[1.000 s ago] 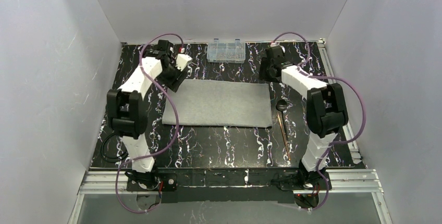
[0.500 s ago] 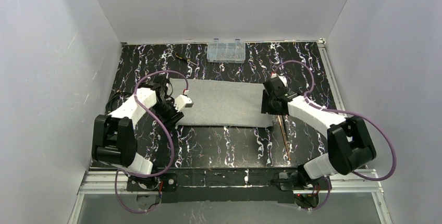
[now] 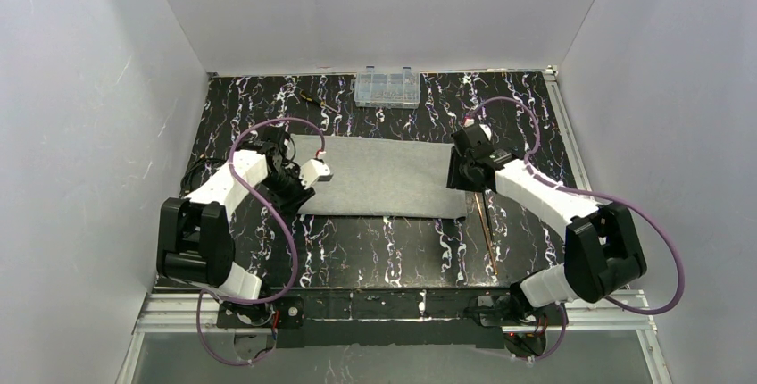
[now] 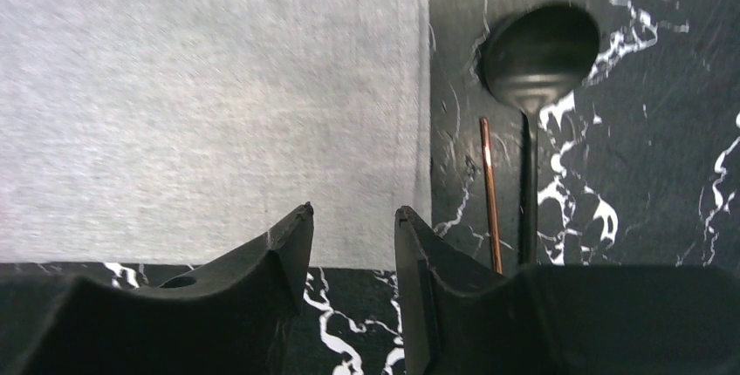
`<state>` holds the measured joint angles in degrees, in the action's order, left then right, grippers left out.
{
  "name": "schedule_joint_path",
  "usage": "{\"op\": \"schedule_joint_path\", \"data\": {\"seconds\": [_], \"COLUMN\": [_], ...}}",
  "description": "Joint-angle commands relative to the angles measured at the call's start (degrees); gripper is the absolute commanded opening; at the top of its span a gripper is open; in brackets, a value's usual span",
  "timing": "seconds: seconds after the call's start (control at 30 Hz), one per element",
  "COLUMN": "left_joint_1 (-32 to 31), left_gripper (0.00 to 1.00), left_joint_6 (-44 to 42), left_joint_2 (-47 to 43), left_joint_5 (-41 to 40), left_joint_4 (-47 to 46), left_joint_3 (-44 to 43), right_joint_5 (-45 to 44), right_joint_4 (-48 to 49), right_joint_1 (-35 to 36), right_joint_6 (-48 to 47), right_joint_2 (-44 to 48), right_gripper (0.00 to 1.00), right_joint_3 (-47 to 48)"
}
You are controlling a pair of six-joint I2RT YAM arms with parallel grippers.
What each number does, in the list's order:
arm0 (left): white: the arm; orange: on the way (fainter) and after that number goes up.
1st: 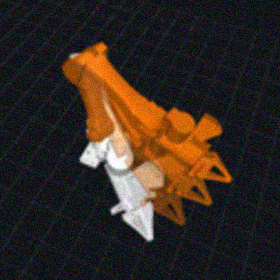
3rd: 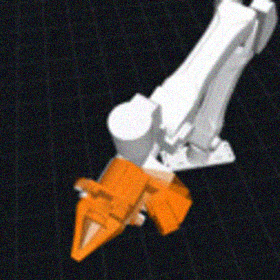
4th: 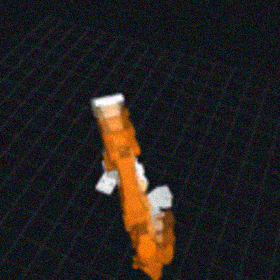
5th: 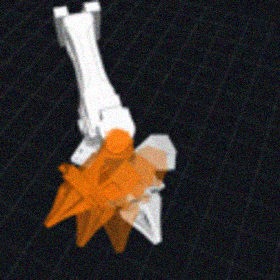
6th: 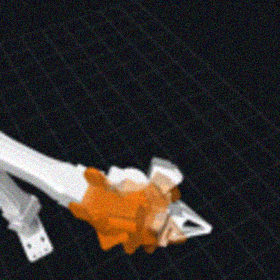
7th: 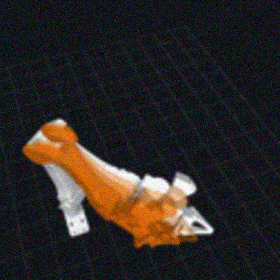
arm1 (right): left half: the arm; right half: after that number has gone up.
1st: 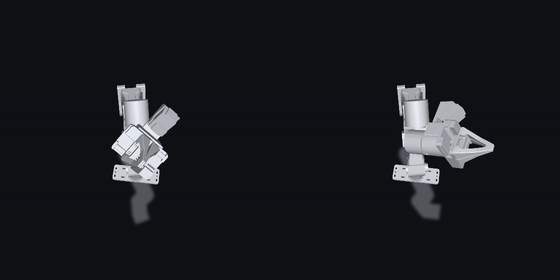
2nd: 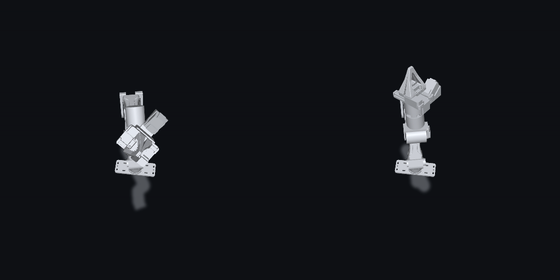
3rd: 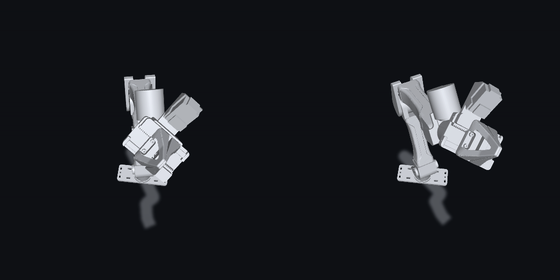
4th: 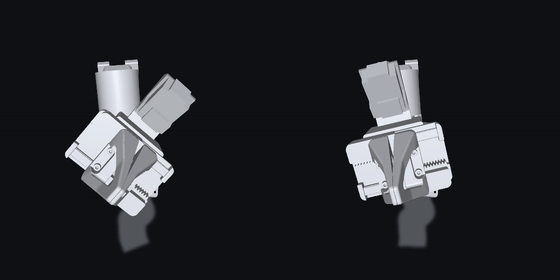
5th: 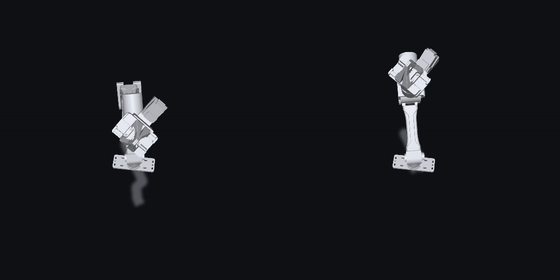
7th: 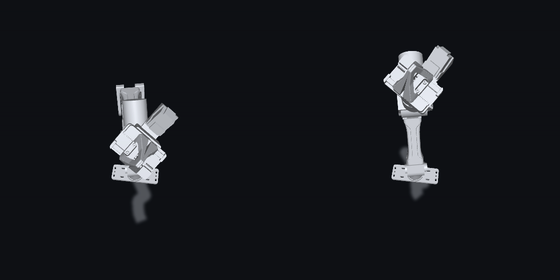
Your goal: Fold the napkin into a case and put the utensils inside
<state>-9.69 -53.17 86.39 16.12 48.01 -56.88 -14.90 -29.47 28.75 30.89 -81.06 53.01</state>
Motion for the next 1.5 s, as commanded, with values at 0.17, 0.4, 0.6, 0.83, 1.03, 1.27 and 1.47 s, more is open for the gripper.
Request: {"op": "schedule_joint_path", "data": {"seconds": [0.17, 0.4, 0.6, 0.83, 1.03, 1.27, 1.47], "left_joint_1": [-0.1, -0.2, -0.1, -0.1, -1.7, -3.7, -3.6], "left_gripper": [0.36, 0.17, 0.10, 0.07, 0.18, 0.17, 0.16], "left_joint_6": [-5.5, -8.4, -8.3, -2.9, 12.7, 25.3, 27.1], "left_joint_2": [1.5, 1.1, 2.2, 0.6, -1.9, 8.8, 12.5], "left_joint_5": [0.8, -2.9, -3.0, 3.8, 15.6, 3.0, 1.3], "left_joint_4": [-1.7, -4.5, -4.9, 4.9, 11.7, -7.0, -10.1], "left_joint_3": [0.9, 7.9, 11.3, 4.4, -15.4, -13.8, -9.1], "right_joint_5": [3.3, 2.4, 1.9, 3.9, 11.0, 20.7, 25.1], "right_joint_4": [5.2, 6.4, 6.3, 4.1, 4.0, 13.1, 18.9], "right_joint_1": [0.2, -0.7, -2.4, -2.4, -1.7, -1.3, -1.3], "right_joint_6": [1.3, 1.2, -0.5, -1.6, 1.0, 6.9, 10.3], "right_joint_2": [-6.7, -9.2, -9.2, -7.1, -4.6, -8.8, -12.6], "right_gripper": [0.44, 0.41, 0.41, 0.41, 0.41, 0.40, 0.39], "right_joint_3": [0.5, -2.8, -3.5, 0.9, 5.2, 2.2, -1.0]}}
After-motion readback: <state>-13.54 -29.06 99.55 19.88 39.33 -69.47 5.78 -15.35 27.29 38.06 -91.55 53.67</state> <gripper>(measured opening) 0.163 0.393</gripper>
